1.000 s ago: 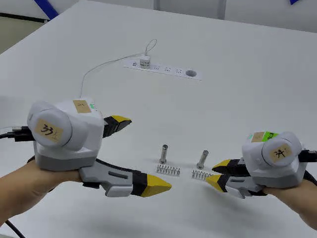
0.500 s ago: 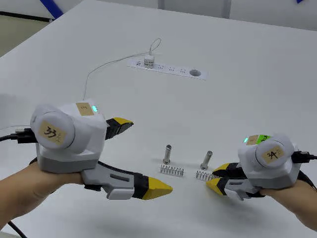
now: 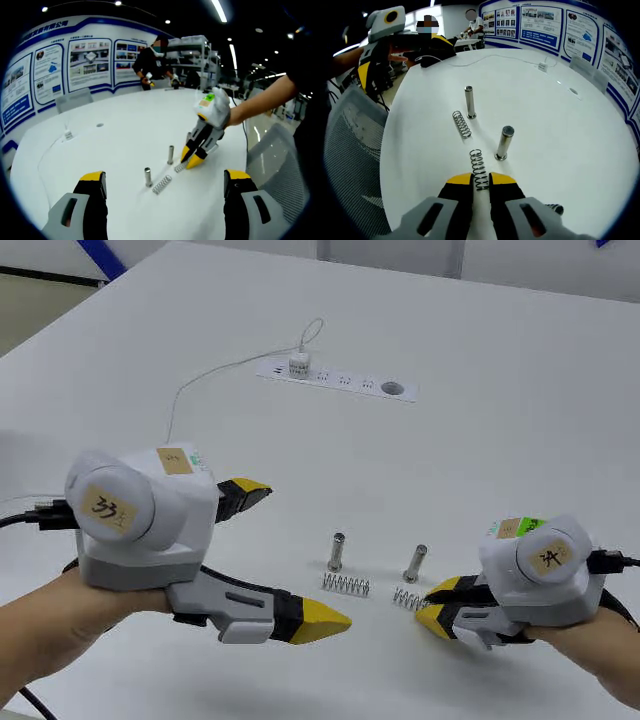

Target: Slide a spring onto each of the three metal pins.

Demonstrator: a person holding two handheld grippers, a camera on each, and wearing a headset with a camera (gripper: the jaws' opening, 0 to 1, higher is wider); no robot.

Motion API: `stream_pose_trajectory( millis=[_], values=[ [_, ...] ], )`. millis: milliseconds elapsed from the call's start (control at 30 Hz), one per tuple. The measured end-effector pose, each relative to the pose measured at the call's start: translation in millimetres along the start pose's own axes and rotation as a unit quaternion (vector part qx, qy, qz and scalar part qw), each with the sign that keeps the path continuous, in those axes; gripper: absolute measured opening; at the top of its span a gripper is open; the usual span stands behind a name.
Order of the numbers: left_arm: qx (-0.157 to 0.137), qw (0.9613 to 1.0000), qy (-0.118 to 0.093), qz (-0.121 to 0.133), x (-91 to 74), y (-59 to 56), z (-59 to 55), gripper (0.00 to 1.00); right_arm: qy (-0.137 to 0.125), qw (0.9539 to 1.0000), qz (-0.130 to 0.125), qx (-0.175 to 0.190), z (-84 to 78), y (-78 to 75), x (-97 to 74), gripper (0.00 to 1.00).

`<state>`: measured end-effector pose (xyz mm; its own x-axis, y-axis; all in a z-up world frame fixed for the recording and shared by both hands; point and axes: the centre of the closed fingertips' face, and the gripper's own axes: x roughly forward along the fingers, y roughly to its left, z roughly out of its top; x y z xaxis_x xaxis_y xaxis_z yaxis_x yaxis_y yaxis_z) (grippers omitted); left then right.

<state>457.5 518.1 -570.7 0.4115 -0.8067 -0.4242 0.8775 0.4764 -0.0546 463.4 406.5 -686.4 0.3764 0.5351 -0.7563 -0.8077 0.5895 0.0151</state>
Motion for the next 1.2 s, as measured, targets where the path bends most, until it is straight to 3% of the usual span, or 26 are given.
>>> stream_pose_trajectory(
  millis=[267, 667, 733, 1200],
  values=[
    [0.0, 1.0, 0.0, -0.001, 0.4, -0.6, -0.4, 1.0, -0.018, 0.9998, -0.005, 0.007, 2.7, 1.3, 2.6, 0.11],
    [0.004, 1.0, -0.002, -0.005, 0.6, -3.0, 2.7, 0.99, -0.008, 1.0, -0.004, 0.002, 3.3, 4.7, 3.7, 0.11],
    [0.005, 1.0, -0.003, -0.005, 0.1, -3.5, 4.1, 0.99, -0.011, 0.9998, -0.01, -0.016, 5.4, 4.9, 1.1, 0.11],
    [0.018, 0.9996, -0.011, -0.02, 5.9, -12.6, 14.6, 0.96, -0.038, 0.9981, -0.012, -0.048, 26.9, 9.3, -37.8, 0.11]
  ],
)
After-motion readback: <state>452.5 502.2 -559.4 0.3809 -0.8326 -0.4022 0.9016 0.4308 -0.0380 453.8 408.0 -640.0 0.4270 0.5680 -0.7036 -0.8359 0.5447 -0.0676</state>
